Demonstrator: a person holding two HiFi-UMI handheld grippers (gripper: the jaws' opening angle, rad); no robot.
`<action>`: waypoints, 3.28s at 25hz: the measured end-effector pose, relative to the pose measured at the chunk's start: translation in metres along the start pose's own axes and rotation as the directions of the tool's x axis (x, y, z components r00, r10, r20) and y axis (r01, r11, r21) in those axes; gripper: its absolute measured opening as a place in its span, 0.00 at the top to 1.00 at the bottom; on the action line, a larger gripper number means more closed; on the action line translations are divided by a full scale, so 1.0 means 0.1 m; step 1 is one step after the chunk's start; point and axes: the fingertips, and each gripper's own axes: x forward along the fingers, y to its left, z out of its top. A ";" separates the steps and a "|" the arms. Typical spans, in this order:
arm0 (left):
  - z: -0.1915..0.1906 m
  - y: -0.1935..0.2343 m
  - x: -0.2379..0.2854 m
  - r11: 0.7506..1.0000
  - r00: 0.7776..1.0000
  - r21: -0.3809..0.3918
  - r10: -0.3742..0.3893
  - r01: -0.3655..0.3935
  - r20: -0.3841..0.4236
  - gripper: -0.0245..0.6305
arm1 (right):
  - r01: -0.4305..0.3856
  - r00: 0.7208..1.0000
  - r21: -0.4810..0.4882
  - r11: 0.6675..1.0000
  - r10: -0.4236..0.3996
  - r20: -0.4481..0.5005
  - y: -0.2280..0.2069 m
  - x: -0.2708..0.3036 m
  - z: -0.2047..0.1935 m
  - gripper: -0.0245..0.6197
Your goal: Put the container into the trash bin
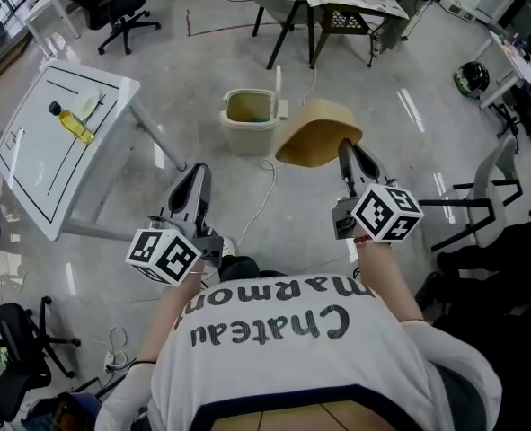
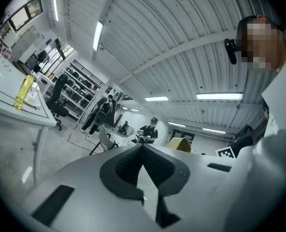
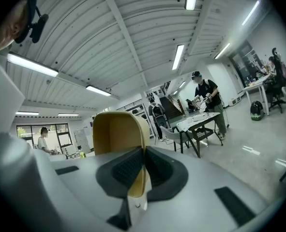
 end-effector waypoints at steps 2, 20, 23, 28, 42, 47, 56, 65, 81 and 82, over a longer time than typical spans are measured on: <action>0.08 0.18 0.12 1.000 1.000 -0.003 -0.006 0.006 -0.010 0.93 | 0.021 1.000 0.008 1.000 -0.021 -0.005 0.02 0.20 0.01 0.90; 1.13 1.72 0.93 0.994 0.994 0.059 -0.090 0.093 -0.062 0.93 | 0.093 0.995 0.049 0.994 -0.095 0.031 0.87 1.82 0.16 0.90; 1.13 1.84 0.98 0.994 0.994 0.054 -0.089 0.092 -0.067 0.93 | 0.114 0.993 -0.014 0.993 -0.114 0.016 0.90 1.89 0.12 0.90; 1.15 1.98 1.00 0.995 0.993 0.060 -0.077 0.083 -0.086 0.93 | 0.125 0.992 -0.006 0.992 -0.125 0.002 0.94 2.09 0.07 0.90; 1.08 2.22 1.18 0.995 0.991 0.078 -0.051 0.061 -0.125 0.93 | 0.157 0.988 0.110 0.981 -0.156 -0.018 0.76 2.26 -0.06 0.90; 1.07 2.22 1.22 0.994 0.991 0.078 -0.061 0.071 -0.120 0.93 | 0.149 0.989 0.107 0.983 -0.148 -0.020 0.79 2.27 -0.09 0.90; 0.93 2.13 1.35 0.995 0.989 0.051 -0.074 0.081 -0.130 0.93 | 0.135 0.990 0.103 0.985 -0.131 -0.049 0.73 2.33 -0.11 0.90; 0.88 2.10 1.76 0.995 0.990 0.068 -0.067 0.076 -0.125 0.93 | 0.101 0.992 0.105 0.989 -0.093 -0.085 0.38 2.73 -0.02 0.90; 0.89 2.04 2.81 0.991 0.995 0.108 0.084 -0.079 -0.048 0.93 | -0.054 0.992 0.070 0.996 0.062 -0.110 -0.38 3.63 0.58 0.90; 0.89 2.02 2.87 0.990 0.995 0.110 0.089 -0.084 -0.042 0.93 | -0.062 0.991 0.071 0.996 0.070 -0.113 -0.43 3.66 0.59 0.90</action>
